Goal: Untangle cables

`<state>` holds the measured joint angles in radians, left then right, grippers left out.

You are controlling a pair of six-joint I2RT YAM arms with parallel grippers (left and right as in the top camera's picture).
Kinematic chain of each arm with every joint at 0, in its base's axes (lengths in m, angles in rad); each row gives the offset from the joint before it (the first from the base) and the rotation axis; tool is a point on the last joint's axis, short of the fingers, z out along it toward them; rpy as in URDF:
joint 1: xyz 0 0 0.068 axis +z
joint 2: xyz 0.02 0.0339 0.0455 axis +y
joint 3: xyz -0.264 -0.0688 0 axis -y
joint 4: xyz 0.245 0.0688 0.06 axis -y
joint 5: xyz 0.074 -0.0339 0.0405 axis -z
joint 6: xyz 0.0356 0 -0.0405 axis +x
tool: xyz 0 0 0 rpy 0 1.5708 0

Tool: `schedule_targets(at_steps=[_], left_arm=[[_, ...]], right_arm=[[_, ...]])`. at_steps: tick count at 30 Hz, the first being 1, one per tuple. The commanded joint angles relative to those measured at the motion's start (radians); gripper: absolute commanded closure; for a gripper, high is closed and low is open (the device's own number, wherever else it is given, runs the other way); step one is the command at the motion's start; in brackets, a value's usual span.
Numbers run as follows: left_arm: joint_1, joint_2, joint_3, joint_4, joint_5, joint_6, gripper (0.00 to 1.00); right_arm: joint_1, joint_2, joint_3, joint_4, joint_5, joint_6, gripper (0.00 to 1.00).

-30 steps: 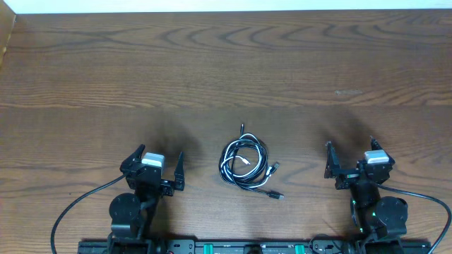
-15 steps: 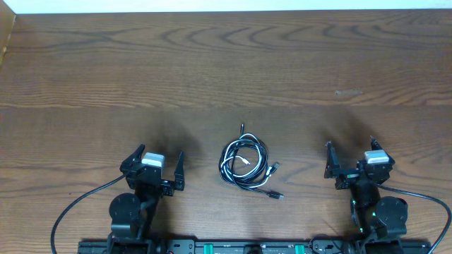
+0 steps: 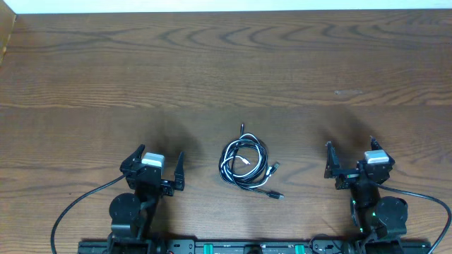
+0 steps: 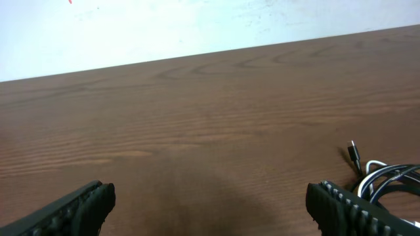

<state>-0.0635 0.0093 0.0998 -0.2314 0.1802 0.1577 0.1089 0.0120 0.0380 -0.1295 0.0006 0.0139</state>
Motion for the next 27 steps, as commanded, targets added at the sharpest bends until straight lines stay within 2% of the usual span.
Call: schedule_targets(at_steps=[1, 16, 27], left_arm=[[0.002, -0.005, -0.025, -0.006, -0.013, 0.006, 0.02], [0.002, -0.005, -0.025, 0.025, -0.044, 0.006, 0.02], [0.002, -0.004, -0.025, 0.016, -0.047, 0.006, 0.02]], right_arm=[[0.006, -0.006, -0.008, 0.004, 0.015, -0.013, 0.01], [0.006, -0.006, -0.008, 0.010, 0.054, -0.075, 0.01], [0.006, -0.006, -0.008, 0.012, 0.061, -0.066, 0.01]])
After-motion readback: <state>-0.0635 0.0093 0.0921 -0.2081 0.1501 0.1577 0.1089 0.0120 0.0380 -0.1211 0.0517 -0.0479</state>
